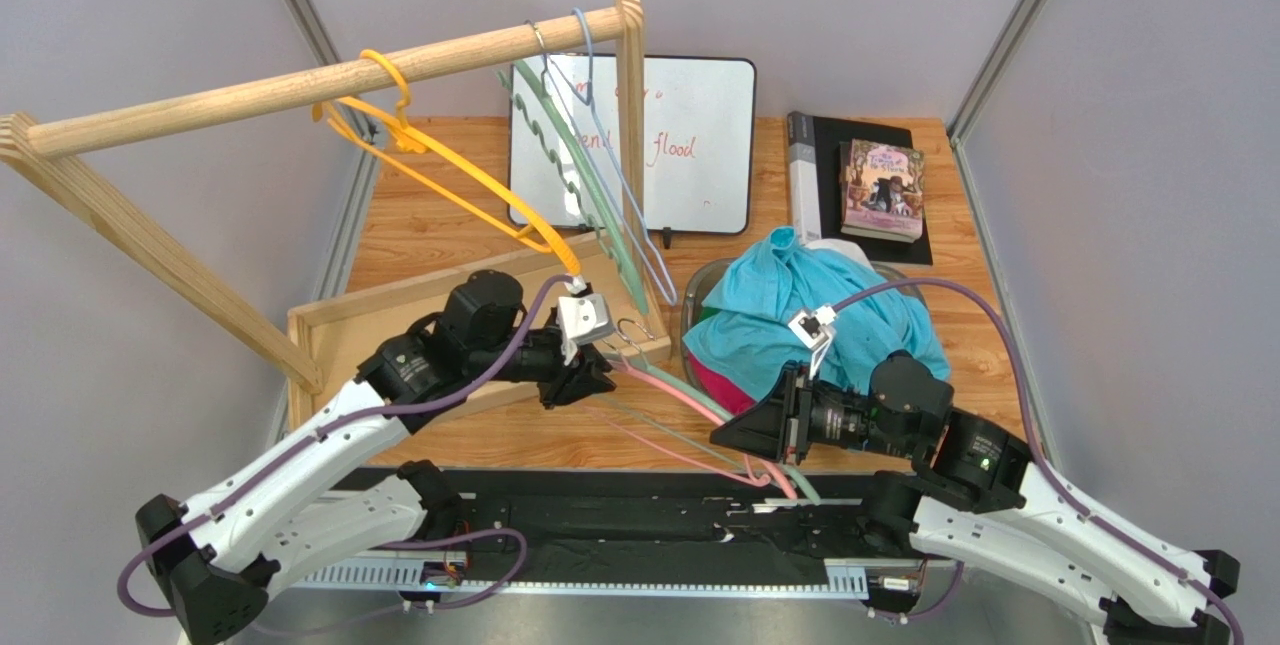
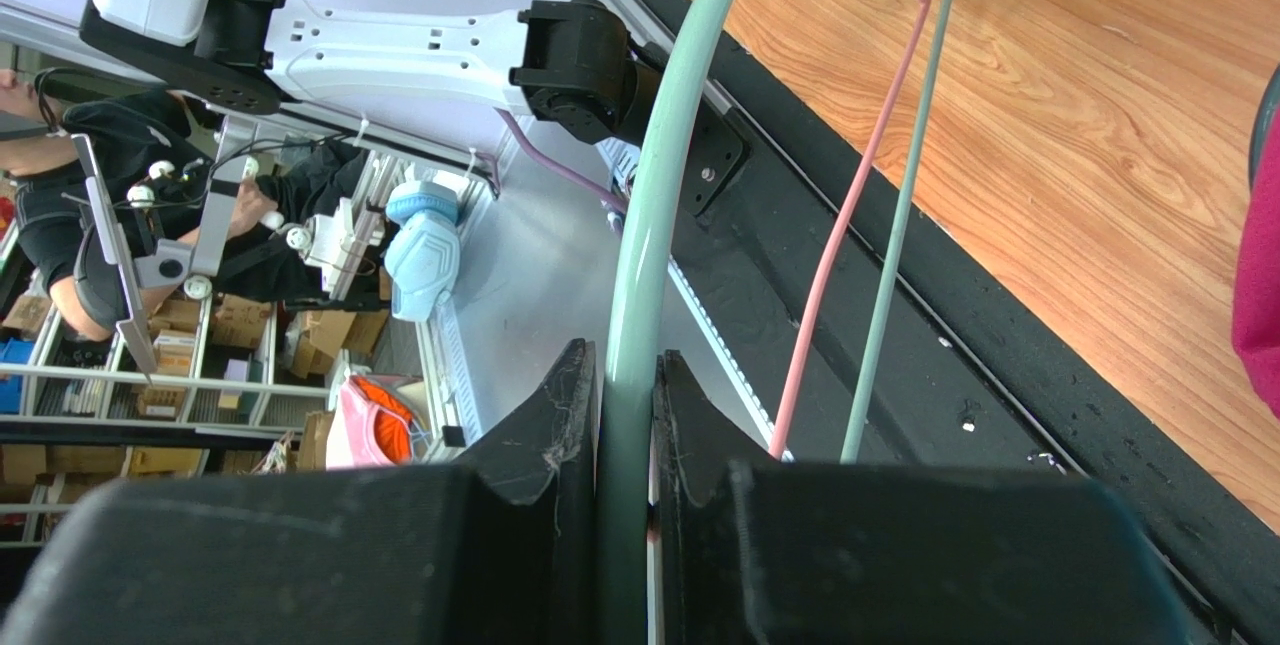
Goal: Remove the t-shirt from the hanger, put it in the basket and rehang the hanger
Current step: Pass the hanger from the right arm to the left
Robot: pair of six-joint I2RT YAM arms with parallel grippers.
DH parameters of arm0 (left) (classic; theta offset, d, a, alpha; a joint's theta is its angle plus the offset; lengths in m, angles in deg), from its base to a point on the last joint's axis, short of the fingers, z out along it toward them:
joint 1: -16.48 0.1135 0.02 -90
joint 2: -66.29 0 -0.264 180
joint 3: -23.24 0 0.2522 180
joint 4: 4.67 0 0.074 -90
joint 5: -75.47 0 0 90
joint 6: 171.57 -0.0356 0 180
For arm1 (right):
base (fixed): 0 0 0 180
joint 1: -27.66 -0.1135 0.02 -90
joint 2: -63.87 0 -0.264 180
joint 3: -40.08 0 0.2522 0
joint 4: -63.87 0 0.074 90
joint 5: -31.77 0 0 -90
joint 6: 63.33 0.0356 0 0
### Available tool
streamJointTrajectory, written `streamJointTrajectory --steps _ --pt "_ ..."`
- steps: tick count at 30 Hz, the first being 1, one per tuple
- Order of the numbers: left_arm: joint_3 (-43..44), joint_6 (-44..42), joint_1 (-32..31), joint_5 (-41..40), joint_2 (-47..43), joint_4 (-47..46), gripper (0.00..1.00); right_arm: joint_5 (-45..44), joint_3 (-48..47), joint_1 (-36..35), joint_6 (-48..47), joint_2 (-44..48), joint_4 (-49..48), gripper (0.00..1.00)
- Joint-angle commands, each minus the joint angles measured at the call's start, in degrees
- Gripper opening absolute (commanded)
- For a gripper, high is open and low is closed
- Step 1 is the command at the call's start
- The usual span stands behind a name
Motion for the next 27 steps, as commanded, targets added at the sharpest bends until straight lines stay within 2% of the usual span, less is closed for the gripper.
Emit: streamJointTrajectory --steps 1,3,4,6,8,9,17,19,27 --pt "1.49 2.16 -0.05 3.29 -5.14 -1.21 0.4 -0.2 -1.28 -0.1 -1.01 0.45 -7.04 0.0" --pt "1.76 3.39 -0.05 2.25 -7.34 -0.93 0.44 0.85 -1.45 -0.1 -1.79 0.89 -7.12 0.0" --pt "2.02 3.74 -0.05 1.37 -7.87 -0.76 0.54 1.12 -1.54 -0.02 -1.97 1.06 -6.6 0.0" --pt "2.72 4.71 -0.05 -1.26 -9.01 -0.67 0.56 1.47 -2.07 -0.1 -2.76 1.24 -6.24 0.0" --pt "3.86 5.76 -0.05 -3.12 -9.11 -0.67 0.66 1.82 -2.25 -0.1 -3.11 1.07 -5.98 0.0" --pt "3.95 7.42 -0.05 -4.43 -9.02 -1.45 0.79 2.09 -2.42 -0.19 -3.55 0.98 -5.89 0.0" --pt "6.5 9.73 0.04 -11.21 -3.4 -3.39 0.85 2.27 -3.21 -0.1 -4.34 -0.52 -5.72 0.0" --pt "6.68 9.2 0.04 -11.29 -2.43 -3.75 0.94 2.27 -3.3 -0.1 -4.34 -0.43 -5.8 0.0" --pt "7.82 12.0 0.75 -15.95 -2.42 -1.9 0.95 2.44 -3.56 -0.1 -4.43 -0.43 -5.54 0.0"
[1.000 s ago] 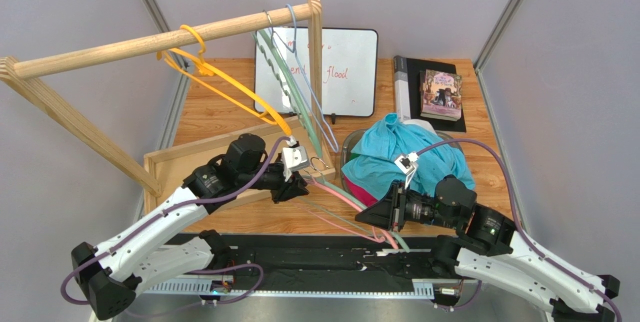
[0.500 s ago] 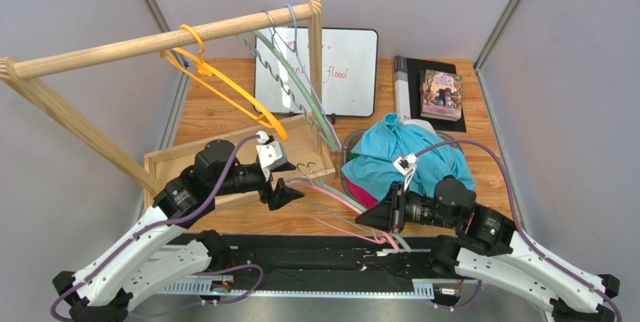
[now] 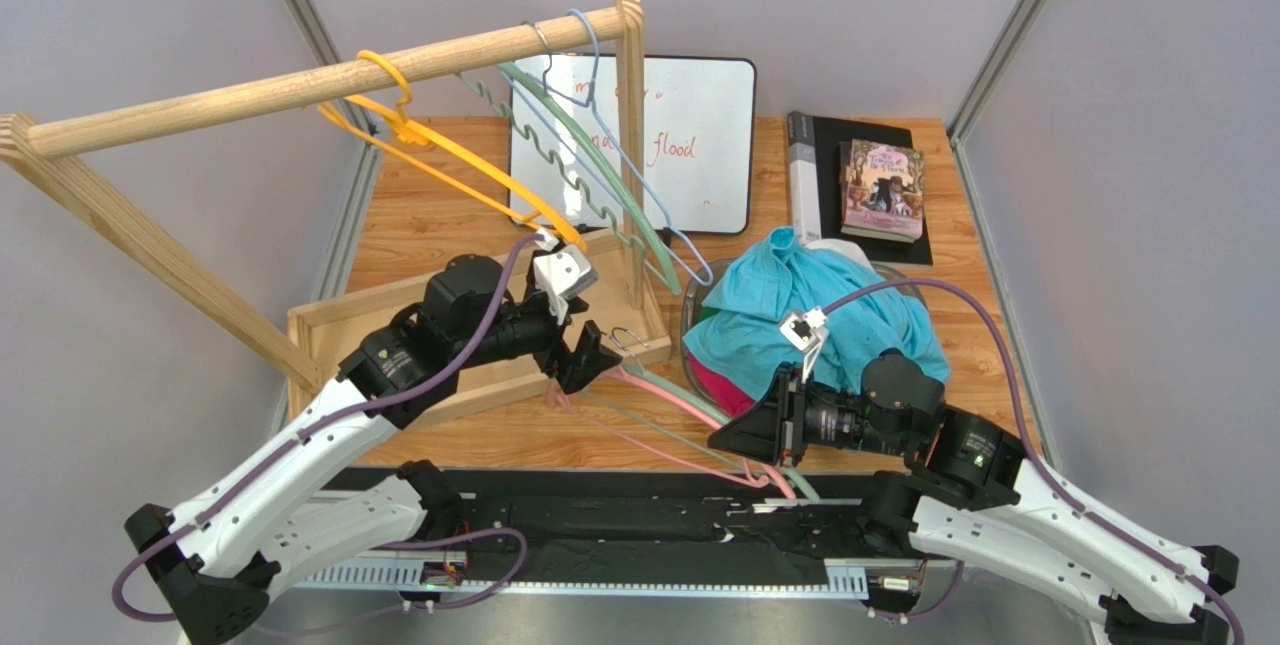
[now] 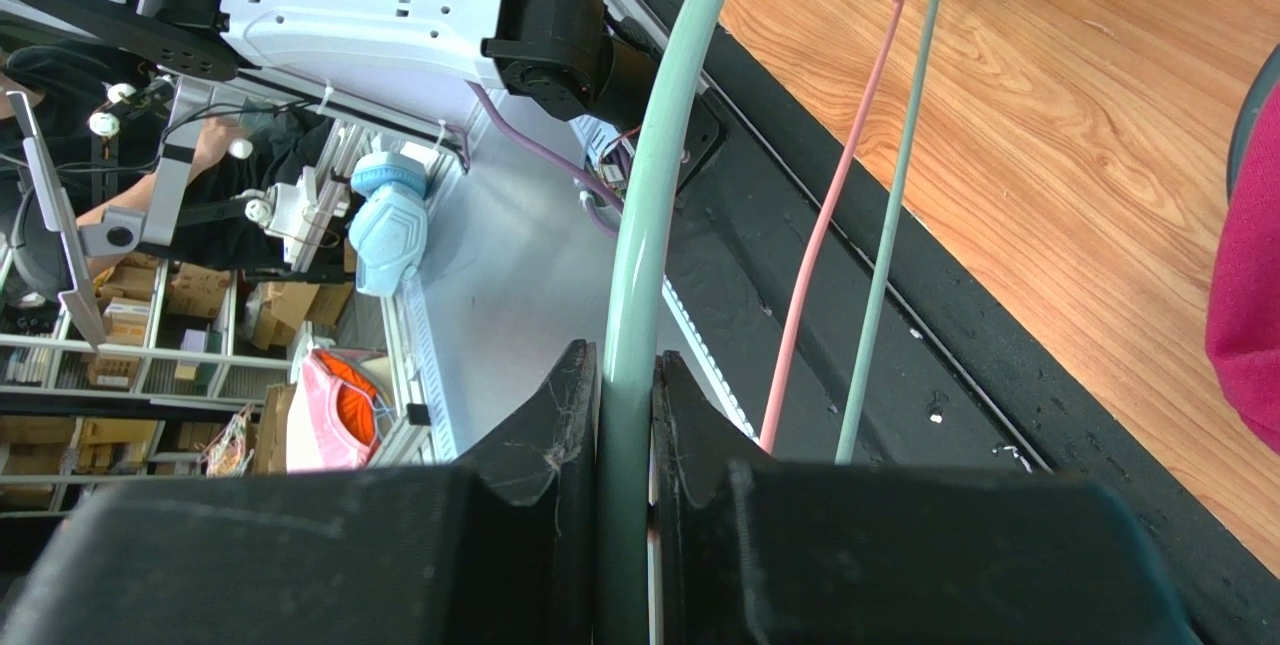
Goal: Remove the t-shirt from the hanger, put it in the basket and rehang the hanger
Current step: Pass the hanger from the right arm to the left
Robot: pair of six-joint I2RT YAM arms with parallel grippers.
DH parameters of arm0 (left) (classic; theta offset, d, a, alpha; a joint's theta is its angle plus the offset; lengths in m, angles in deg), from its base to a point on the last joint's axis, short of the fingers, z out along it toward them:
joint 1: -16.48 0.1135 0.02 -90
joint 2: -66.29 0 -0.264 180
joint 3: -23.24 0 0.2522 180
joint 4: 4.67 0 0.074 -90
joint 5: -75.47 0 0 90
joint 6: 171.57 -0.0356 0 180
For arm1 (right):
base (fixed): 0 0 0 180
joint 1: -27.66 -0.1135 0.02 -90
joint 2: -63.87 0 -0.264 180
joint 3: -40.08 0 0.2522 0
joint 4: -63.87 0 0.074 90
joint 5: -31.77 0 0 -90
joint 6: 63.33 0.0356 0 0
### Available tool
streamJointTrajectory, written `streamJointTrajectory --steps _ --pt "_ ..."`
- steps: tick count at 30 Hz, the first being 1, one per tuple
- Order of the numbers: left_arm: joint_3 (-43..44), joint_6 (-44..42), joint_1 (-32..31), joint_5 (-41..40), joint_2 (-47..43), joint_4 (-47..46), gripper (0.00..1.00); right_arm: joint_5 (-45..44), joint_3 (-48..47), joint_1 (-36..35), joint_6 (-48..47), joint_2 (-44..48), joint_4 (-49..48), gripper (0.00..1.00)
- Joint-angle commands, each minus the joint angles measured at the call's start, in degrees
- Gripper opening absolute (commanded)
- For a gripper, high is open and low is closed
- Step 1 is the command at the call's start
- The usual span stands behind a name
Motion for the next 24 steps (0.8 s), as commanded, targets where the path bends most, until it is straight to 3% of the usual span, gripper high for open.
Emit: streamJointTrajectory --steps 1,8,13,16,17,20,22,24 --pt "2.03 2.5 0.29 -2.67 -2.03 -0.59 0.96 1.33 -3.56 0.05 -1.05 0.75 -6.3 0.0" --pt "1.59 4.25 0.2 13.57 1.82 -7.61 0.99 2.03 -3.56 -0.13 -1.75 0.84 -6.48 0.0" --pt "1.94 5.66 0.29 10.35 3.41 -9.73 0.95 2.47 -3.39 -0.04 -1.4 1.63 -6.57 0.0" --pt "0.45 8.12 0.29 9.98 2.54 -13.93 0.81 3.34 -3.3 -0.04 -1.92 1.02 -6.83 0.0" --pt "-0.16 9.78 0.29 10.25 1.58 -14.99 0.65 3.78 -3.21 -0.04 -2.27 0.23 -6.83 0.0" --pt "-1.49 11.2 0.29 10.08 -0.09 -16.85 0.36 4.58 -3.21 -0.04 -2.89 -0.57 -7.1 0.0" --pt "-1.14 10.68 0.29 10.16 -0.71 -14.22 0.25 4.67 -3.3 -0.04 -3.07 -0.66 -7.45 0.0" --pt "-1.05 9.97 0.29 8.33 -1.94 -10.98 0.0 4.84 -3.39 -0.04 -3.33 -0.66 -8.06 0.0"
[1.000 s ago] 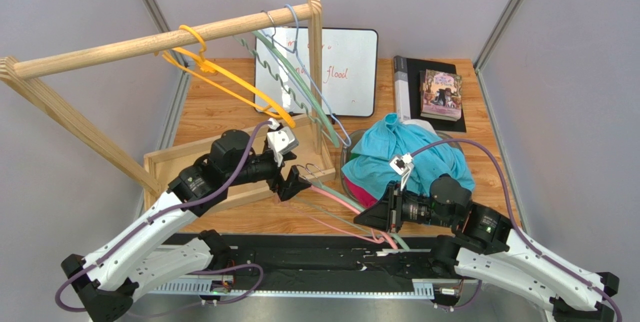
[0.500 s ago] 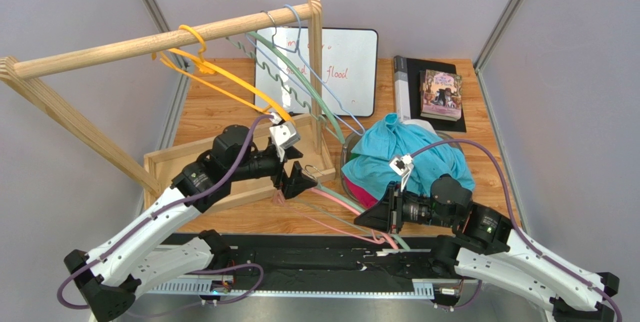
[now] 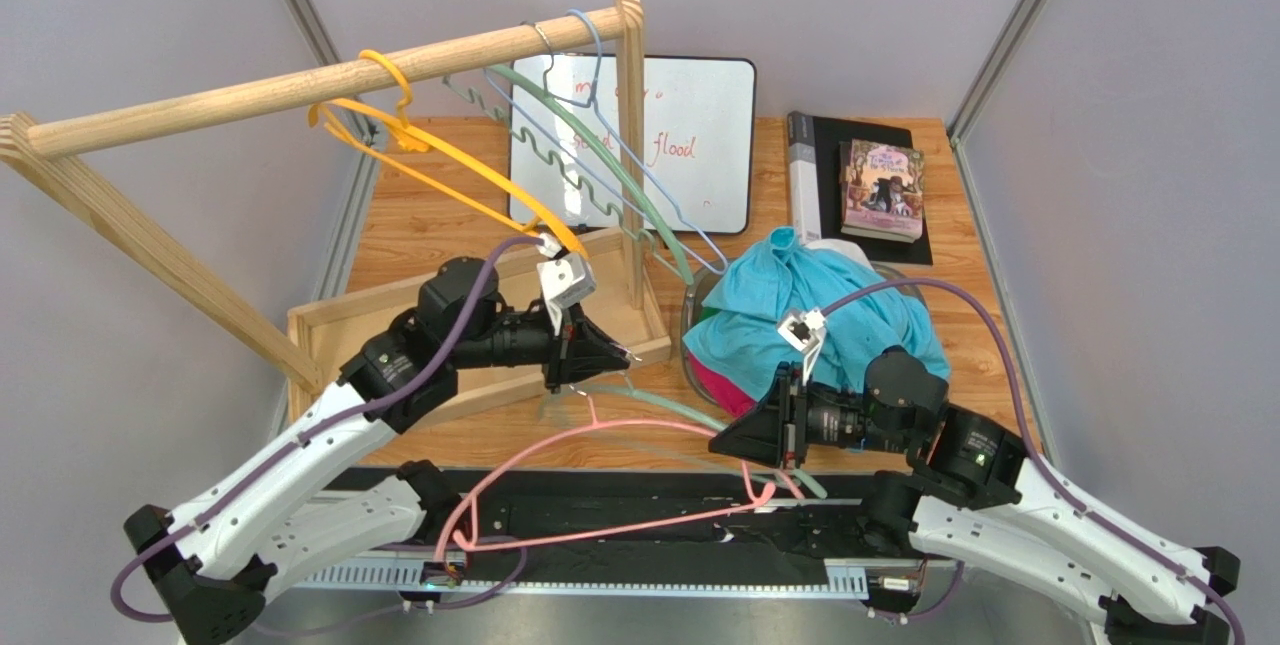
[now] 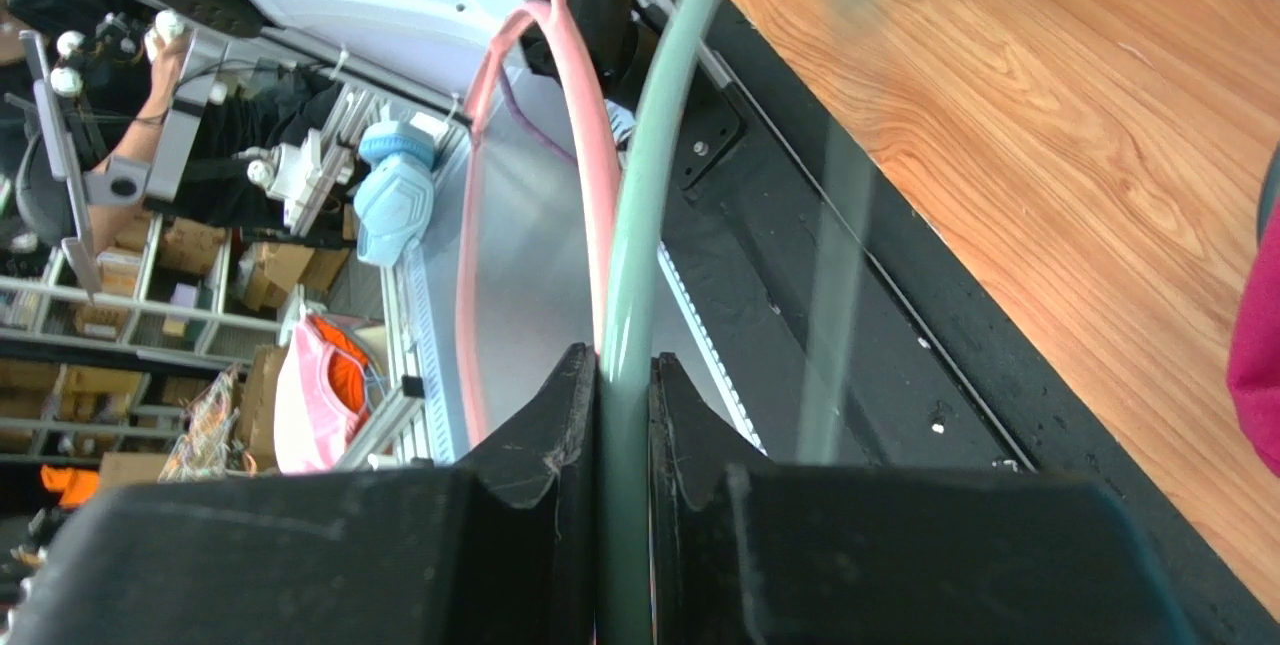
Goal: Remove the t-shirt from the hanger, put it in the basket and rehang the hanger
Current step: Pass the hanger from the right arm to the left
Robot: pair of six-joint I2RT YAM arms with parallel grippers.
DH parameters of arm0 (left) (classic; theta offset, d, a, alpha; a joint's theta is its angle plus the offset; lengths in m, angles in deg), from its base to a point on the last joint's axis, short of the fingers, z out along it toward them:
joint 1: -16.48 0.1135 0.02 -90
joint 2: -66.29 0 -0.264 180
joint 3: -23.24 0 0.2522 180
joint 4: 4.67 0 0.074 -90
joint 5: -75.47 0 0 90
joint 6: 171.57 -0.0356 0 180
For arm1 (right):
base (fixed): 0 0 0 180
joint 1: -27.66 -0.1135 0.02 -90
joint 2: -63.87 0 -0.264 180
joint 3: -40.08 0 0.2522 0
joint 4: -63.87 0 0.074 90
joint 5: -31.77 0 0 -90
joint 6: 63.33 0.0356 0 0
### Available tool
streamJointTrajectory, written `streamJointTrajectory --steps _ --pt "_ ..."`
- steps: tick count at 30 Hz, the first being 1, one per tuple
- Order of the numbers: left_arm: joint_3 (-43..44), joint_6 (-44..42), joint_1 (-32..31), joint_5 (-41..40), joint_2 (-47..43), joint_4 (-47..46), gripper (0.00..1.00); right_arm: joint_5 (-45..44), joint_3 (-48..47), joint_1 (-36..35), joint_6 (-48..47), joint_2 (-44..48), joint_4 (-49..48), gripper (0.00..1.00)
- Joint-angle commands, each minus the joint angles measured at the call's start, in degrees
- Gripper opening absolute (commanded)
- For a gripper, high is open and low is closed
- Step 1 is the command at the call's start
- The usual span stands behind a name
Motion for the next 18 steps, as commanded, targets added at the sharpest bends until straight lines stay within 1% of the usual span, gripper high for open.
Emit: streamJointTrajectory --steps 1,6,7,8,9,10,11,12,13,14,15,16,17,18 --pt "0.59 3.35 0.5 -6.39 -2.9 -1.79 0.0 2.24 -3.04 -0.28 -1.32 -0.04 -7.06 0.0" --pt "-0.46 3.61 0.5 -10.61 -7.04 1.65 0.0 -2.93 -4.53 -0.28 -3.16 -1.1 -2.5 0.0" --pt "-0.9 3.53 0.5 -11.66 -7.65 1.39 0.0 -4.95 -4.62 -0.28 -3.51 -1.88 -1.88 0.01" --pt "-0.91 3.61 0.5 -13.93 -8.62 1.56 0.0 -6.1 -4.97 -0.28 -3.69 -2.33 -1.26 0.05" --pt "-0.82 3.61 0.5 -14.91 -8.89 2.09 0.0 -7.33 -5.84 -0.28 -4.22 -3.03 0.22 0.11" --pt "-0.12 3.79 0.5 -16.05 -9.06 2.53 0.0 -10.47 -6.29 -0.19 -4.48 -3.47 1.02 0.26" --pt "0.23 4.14 0.5 -19.63 -9.07 3.23 0.0 -12.5 -6.81 -0.28 -4.66 -4.43 1.81 0.35" --pt "0.67 4.49 0.42 -21.76 -8.81 3.76 0.0 -17.31 -8.38 -0.19 -4.92 -4.87 3.73 0.43" --pt "1.72 5.36 0.42 -23.87 -8.46 4.28 0.0 -20.75 -9.18 -0.28 -5.1 -5.23 4.88 0.54" --pt "2.08 5.63 0.5 -28.15 -8.1 4.9 0.0 -23.66 -10.15 -0.28 -5.36 -5.84 6.2 0.59" --pt "2.34 5.9 0.5 -30.2 -7.75 5.08 0.0 -29.78 -11.2 -0.37 -5.62 -6.11 9.26 0.61" --pt "2.78 6.77 0.5 -32.65 -7.05 4.99 0.0 -32.71 -13.3 -0.37 -5.89 -6.28 10.77 0.68" --pt "2.87 7.12 0.5 -37.03 -6.7 4.64 0.0 -35.44 -14.02 -0.45 -6.06 -6.37 12.18 0.7" --pt "2.96 7.39 0.5 -38.99 -6.26 4.29 0.0 -38.94 -14.63 -0.37 -6.24 -6.29 14.1 0.71"
